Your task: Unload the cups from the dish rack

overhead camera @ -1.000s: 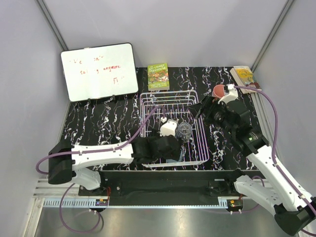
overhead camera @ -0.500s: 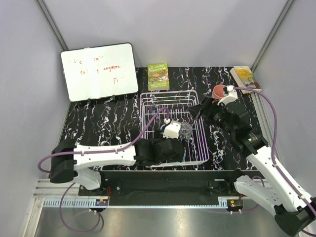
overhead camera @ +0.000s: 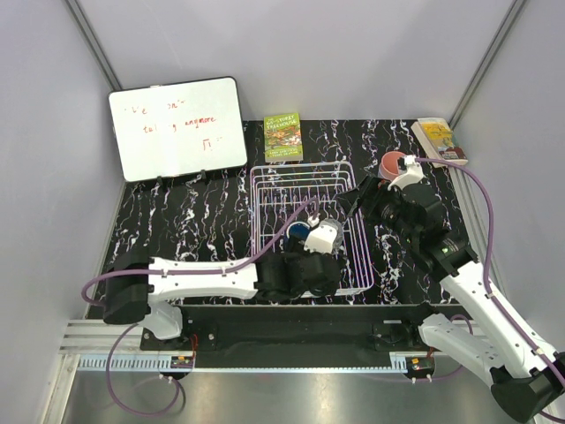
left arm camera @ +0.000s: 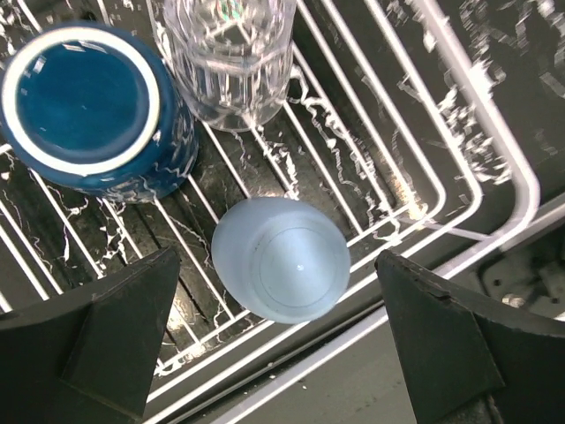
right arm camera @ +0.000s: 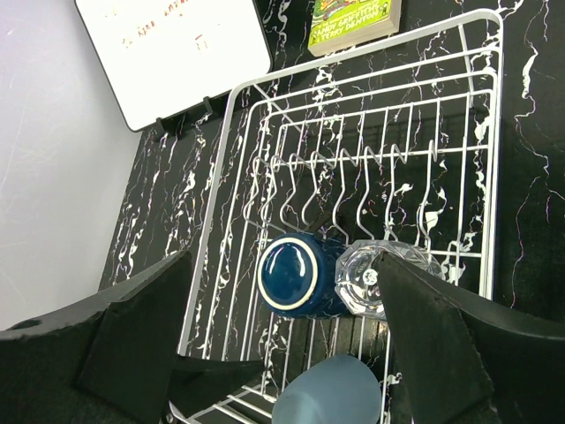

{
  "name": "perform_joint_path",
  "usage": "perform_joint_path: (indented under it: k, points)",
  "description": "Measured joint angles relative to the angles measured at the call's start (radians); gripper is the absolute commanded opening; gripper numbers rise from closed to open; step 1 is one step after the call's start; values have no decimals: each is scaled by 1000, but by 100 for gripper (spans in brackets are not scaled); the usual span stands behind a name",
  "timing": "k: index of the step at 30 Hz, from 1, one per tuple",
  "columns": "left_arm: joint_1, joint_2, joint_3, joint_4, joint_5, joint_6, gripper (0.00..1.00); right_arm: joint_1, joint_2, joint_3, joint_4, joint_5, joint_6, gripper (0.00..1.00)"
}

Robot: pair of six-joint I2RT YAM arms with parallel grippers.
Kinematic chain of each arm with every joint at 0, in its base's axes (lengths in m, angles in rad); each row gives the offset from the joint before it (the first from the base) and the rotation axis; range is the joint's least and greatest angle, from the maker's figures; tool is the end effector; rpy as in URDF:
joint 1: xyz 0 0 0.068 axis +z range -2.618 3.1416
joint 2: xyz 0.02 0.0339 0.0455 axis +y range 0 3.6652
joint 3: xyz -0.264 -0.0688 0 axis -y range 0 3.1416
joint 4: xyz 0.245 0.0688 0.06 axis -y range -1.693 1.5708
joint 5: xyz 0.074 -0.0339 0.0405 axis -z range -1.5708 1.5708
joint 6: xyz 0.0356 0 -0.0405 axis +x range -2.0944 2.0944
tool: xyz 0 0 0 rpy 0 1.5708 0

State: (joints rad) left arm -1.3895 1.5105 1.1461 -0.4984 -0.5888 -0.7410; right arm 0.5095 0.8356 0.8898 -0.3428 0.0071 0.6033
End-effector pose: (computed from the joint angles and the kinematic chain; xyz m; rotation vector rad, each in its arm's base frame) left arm 0.0775 -0.3129 0.2671 0.4825 2.2348 -0.4010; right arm 0.1655 0.0921 0.3513 0.0956 1.9280 0.7550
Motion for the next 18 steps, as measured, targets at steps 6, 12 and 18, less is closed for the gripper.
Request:
perform_joint_path:
  k: [6, 12, 18]
  points:
    - [1, 67, 0, 8, 11, 3, 99, 0, 0, 0, 0, 0, 0, 94]
    - [13, 113, -1, 37, 40, 0, 92, 0, -4, -11, 0, 0, 0, 94]
    - [27, 134, -1, 56, 61, 6, 24, 0, -18, -26, 0, 1, 0, 93]
